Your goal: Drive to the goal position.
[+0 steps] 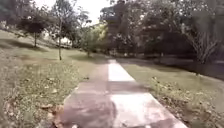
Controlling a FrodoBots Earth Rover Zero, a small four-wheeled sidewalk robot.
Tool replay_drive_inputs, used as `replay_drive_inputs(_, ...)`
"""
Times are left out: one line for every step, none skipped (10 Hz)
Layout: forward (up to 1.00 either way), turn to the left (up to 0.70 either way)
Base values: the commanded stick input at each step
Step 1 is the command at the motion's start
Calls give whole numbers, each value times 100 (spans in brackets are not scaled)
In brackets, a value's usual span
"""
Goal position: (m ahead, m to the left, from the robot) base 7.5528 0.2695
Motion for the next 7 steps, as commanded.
replay_drive_inputs(100,0)
replay_drive_inputs(100,0)
replay_drive_inputs(100,0)
replay_drive_inputs(100,0)
replay_drive_inputs(100,0)
replay_drive_inputs(100,0)
replay_drive_inputs(100,0)
